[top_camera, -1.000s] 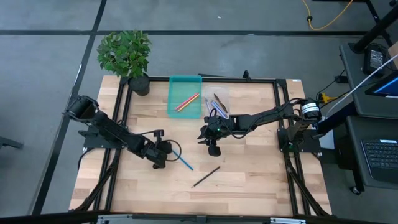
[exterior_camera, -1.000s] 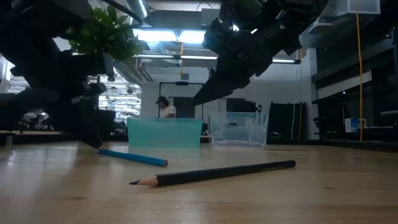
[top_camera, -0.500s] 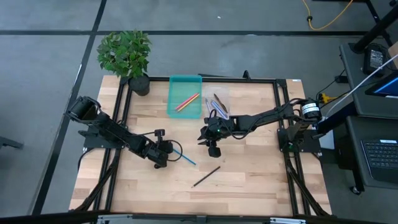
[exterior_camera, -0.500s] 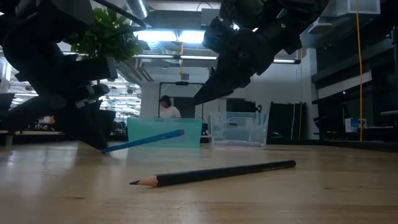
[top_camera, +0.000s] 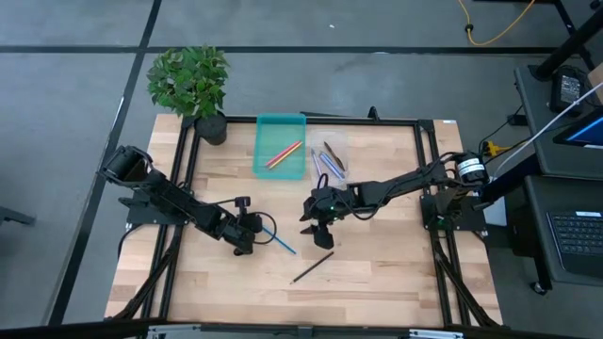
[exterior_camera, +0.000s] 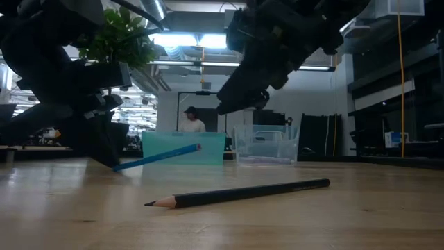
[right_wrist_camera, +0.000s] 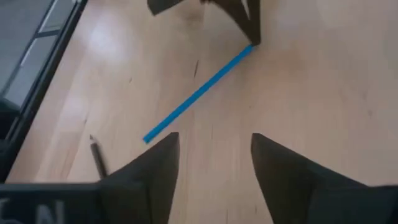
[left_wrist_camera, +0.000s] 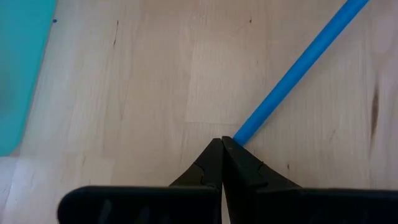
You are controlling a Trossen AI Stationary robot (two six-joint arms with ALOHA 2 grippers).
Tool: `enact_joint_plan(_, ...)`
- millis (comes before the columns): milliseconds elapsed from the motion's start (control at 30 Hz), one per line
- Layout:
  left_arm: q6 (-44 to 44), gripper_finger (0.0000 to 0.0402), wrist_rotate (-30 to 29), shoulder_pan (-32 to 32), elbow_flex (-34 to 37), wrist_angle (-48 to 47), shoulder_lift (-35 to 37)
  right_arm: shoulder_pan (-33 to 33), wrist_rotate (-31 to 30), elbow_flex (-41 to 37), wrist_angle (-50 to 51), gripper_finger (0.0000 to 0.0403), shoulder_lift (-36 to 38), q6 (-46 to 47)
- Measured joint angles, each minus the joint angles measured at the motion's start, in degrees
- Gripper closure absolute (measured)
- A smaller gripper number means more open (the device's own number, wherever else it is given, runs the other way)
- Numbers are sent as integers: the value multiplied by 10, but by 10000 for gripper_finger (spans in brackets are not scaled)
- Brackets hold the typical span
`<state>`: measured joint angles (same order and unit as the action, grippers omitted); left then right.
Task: Sort pens & pencils
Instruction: Put the blue pencil into the blue bin
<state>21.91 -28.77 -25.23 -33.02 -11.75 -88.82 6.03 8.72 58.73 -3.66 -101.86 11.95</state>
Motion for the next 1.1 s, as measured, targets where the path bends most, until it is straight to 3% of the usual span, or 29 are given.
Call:
enact_joint_plan(233, 0, 401, 0, 1, 0, 1, 0, 35, -74, 56, 61, 193, -22, 11)
enact_joint_plan(467, -2, 402, 8, 8, 1, 5, -1, 44, -74, 200, 194, 198, -149, -3)
enact_joint_plan(667, -2, 402, 9, 8, 1, 5, -1, 42, -24, 311, 277, 198, -195, -28)
enact_joint_plan(1100, -16, 402, 11, 8, 1, 5, -1, 37, -58, 321, 300, 199, -205, -216)
